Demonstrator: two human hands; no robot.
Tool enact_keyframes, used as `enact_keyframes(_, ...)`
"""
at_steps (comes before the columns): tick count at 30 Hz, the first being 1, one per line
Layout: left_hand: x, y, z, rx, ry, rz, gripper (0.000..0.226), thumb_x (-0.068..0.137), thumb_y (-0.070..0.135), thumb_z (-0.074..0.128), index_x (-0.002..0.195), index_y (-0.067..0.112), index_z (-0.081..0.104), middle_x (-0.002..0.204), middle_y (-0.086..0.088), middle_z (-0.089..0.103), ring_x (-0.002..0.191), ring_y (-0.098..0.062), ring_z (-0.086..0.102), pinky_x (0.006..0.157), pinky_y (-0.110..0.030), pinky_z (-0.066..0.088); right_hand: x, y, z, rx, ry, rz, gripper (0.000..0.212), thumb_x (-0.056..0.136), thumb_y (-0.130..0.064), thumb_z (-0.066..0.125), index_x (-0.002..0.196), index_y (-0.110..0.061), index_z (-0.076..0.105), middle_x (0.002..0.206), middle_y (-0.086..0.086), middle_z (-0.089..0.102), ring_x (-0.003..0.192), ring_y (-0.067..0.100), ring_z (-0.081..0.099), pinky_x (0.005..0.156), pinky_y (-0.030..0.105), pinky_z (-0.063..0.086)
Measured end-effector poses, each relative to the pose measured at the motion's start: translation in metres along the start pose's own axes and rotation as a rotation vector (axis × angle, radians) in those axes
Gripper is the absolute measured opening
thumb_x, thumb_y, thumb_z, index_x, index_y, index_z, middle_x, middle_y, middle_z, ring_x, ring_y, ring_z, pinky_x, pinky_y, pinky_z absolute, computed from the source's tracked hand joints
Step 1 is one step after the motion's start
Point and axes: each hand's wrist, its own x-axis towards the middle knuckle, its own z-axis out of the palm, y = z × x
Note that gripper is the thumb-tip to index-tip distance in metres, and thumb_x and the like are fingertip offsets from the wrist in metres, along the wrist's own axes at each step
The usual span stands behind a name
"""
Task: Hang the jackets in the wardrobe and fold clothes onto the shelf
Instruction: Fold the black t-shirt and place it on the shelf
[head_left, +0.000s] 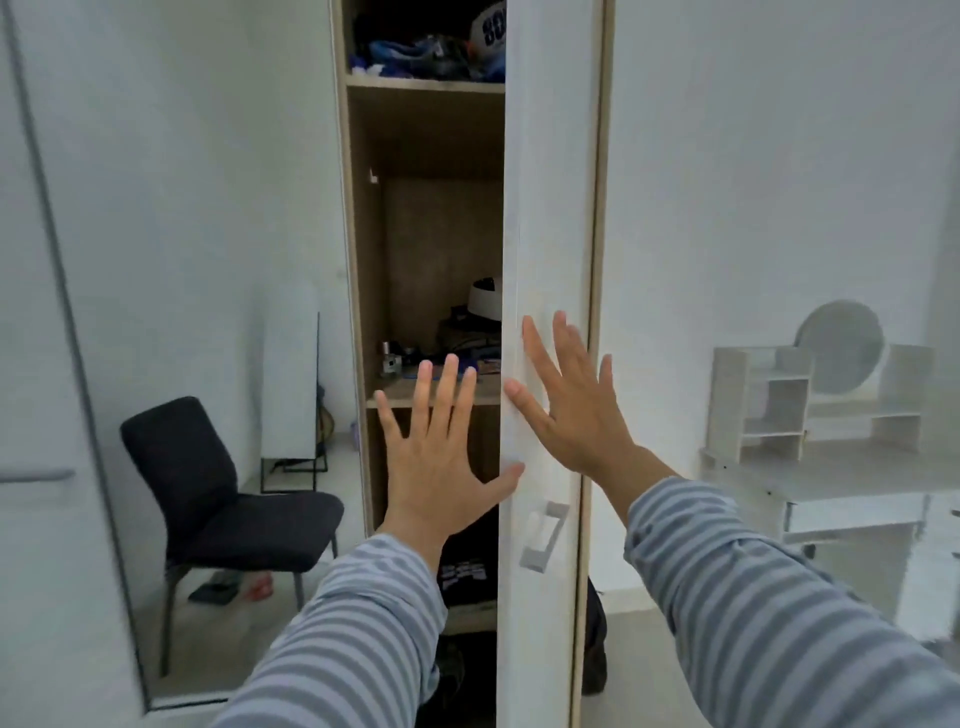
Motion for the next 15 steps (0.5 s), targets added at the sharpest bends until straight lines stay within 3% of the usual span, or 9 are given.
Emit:
enact_keyframes(7, 0.015, -0.086, 0.025, 0.137, -0.054, -0.161, 0.117, 0.069, 0.087, 0.032, 0.153, 0.016, -0.007, 0.161, -0.006, -0.015, 0.148, -0.030, -0.014, 0.111, -0.067, -0.005, 0.046, -0.036, 0.079, -0.104, 0.006, -0.069, 0.067, 0.095, -0.064, 0.019, 0.147, -0.043, -0.018, 0.157, 0.003, -0.028, 0.143, 0.026, -0.026, 0.110, 0.058, -0.012)
enact_keyframes(12, 0.036, -0.141, 0.061, 0.187, -0.052, -0.175, 0.121, 0.066, 0.090, 0.030, 0.153, 0.012, -0.001, 0.161, -0.006, -0.010, 0.148, -0.029, -0.010, 0.110, -0.069, -0.002, 0.083, -0.059, 0.133, -0.111, -0.001, -0.068, 0.069, 0.094, -0.063, 0.017, 0.141, -0.043, -0.030, 0.156, 0.006, -0.028, 0.142, 0.027, -0.027, 0.111, 0.063, -0.004)
enact_keyframes(15, 0.055, -0.173, 0.088, 0.204, -0.055, -0.133, 0.121, 0.067, 0.090, 0.027, 0.153, 0.010, -0.001, 0.162, -0.008, -0.008, 0.149, -0.029, -0.007, 0.111, -0.069, 0.001, 0.107, -0.068, 0.165, -0.055, -0.038, -0.060, 0.067, 0.092, -0.064, 0.012, 0.142, -0.044, -0.027, 0.154, 0.006, -0.033, 0.144, 0.029, -0.025, 0.112, 0.062, -0.003)
